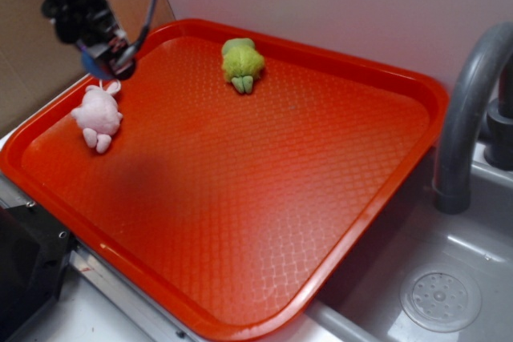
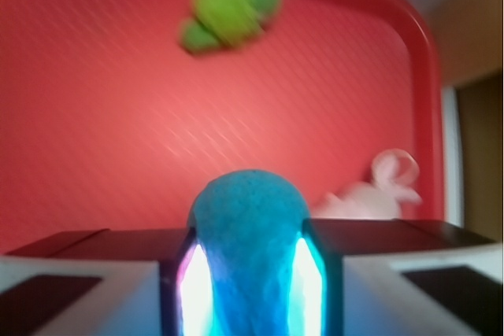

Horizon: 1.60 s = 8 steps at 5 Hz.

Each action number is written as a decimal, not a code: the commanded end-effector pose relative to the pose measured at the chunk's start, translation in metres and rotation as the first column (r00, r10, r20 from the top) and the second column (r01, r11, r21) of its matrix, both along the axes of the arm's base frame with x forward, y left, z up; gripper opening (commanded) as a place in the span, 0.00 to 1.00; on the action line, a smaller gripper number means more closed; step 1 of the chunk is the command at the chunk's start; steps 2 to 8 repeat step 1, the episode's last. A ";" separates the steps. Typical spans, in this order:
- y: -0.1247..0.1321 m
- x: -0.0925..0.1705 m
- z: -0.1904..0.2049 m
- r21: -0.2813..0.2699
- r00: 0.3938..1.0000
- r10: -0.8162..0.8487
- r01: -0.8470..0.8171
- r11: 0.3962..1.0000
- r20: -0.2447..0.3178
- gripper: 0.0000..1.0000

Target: Grab the blue ball.

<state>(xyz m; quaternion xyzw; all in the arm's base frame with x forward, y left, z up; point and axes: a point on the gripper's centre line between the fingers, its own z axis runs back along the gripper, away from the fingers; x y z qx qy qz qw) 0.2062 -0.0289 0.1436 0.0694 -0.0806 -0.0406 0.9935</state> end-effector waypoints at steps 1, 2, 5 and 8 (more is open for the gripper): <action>-0.011 0.020 0.050 -0.140 0.999 0.025 -0.019 0.990 0.044 0.00; -0.011 0.020 0.050 -0.140 0.999 0.025 -0.019 0.990 0.044 0.00; -0.011 0.020 0.050 -0.140 0.999 0.025 -0.019 0.990 0.044 0.00; -0.011 0.020 0.050 -0.140 0.999 0.025 -0.019 0.990 0.044 0.00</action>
